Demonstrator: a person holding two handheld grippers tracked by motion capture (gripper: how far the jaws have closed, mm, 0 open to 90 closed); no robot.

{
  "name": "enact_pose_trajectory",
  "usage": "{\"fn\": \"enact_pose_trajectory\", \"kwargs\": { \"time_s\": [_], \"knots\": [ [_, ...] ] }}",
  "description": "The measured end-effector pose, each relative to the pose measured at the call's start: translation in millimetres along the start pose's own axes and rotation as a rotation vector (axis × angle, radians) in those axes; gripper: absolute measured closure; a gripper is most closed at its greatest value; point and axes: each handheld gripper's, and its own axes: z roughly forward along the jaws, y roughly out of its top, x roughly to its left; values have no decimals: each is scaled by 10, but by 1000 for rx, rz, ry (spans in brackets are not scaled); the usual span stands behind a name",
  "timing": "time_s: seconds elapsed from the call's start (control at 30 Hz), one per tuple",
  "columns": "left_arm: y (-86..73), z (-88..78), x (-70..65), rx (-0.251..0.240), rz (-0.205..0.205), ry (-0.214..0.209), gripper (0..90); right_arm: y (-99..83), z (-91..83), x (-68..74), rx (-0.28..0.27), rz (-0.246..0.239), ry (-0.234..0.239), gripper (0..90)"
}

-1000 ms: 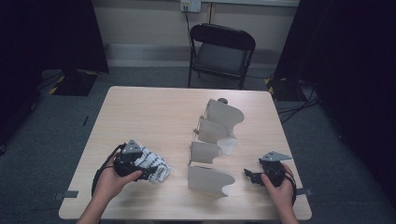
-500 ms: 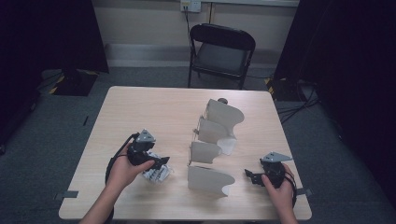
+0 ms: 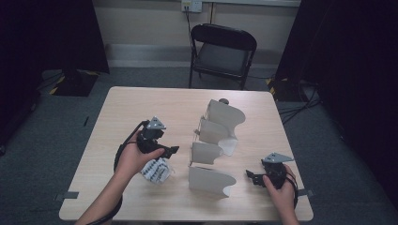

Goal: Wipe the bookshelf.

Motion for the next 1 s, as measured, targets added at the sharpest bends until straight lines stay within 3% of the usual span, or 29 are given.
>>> {"fn": "enact_pose_trajectory", "kwargs": {
  "time_s": [0.77,1.0],
  "knots": [
    [556,29,-126,-30,35,-4,161,0,1,-2,-1,-2,1,153],
    [631,98,-174,-9,53,-6,169,0,1,-1,0,0,1,153]
  ]
}}
